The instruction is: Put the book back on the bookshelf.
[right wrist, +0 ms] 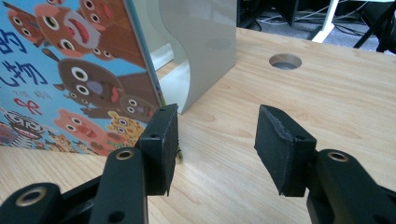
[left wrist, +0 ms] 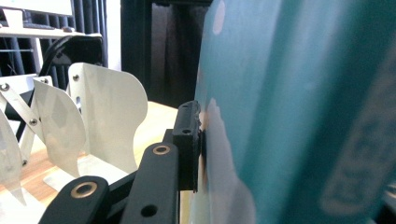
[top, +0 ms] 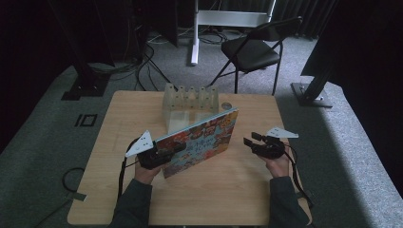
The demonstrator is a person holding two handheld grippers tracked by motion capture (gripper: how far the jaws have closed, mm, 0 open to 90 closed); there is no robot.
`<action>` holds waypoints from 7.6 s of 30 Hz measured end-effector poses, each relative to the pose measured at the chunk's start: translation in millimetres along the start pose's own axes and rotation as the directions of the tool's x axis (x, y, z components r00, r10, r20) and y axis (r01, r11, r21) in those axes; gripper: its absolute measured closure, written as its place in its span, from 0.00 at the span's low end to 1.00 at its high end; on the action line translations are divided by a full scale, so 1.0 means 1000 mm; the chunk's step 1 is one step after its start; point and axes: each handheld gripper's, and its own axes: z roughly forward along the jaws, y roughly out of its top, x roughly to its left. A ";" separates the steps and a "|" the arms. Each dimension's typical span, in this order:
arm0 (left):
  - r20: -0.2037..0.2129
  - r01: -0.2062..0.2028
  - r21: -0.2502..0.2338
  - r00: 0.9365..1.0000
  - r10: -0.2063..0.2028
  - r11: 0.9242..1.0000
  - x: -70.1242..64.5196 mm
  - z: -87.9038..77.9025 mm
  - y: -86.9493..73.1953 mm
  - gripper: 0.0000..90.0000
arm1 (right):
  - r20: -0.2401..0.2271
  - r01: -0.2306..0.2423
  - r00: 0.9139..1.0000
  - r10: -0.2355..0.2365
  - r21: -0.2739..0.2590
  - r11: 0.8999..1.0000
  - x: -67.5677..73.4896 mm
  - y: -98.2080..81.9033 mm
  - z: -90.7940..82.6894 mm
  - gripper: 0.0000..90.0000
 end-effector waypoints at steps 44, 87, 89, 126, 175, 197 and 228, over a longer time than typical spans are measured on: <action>-0.014 -0.003 0.005 1.000 0.003 1.000 0.000 0.004 -0.022 0.71 | 0.040 -0.075 0.997 0.072 0.086 0.993 -0.020 -0.040 -0.010 0.47; -0.047 0.017 0.020 0.999 -0.016 1.000 0.000 0.011 -0.058 0.66 | 0.208 -0.010 0.977 -0.038 0.229 0.973 -0.019 -0.060 0.001 0.31; -0.050 0.020 0.020 0.999 -0.019 1.000 0.001 0.011 -0.060 0.66 | 0.214 -0.007 0.976 -0.045 0.236 0.972 -0.019 -0.060 0.002 0.31; -0.060 0.007 0.066 0.998 -0.003 0.998 -0.001 0.023 -0.071 0.85 | 0.206 -0.023 0.978 -0.035 0.271 0.962 -0.025 -0.070 0.007 0.31; -0.141 -0.024 0.086 0.989 0.036 0.996 -0.019 0.007 -0.064 0.90 | 0.202 -0.019 0.979 -0.035 0.261 0.965 -0.026 -0.072 0.007 0.31; -0.189 -0.015 0.075 0.982 0.029 0.997 -0.014 -0.008 -0.062 0.90 | 0.198 -0.017 0.979 -0.037 0.262 0.965 -0.026 -0.071 0.008 0.30; -0.265 -0.004 0.071 0.964 0.023 0.997 -0.009 -0.026 -0.063 0.90 | 0.211 -0.030 0.977 -0.032 0.282 0.959 -0.027 -0.071 0.011 0.16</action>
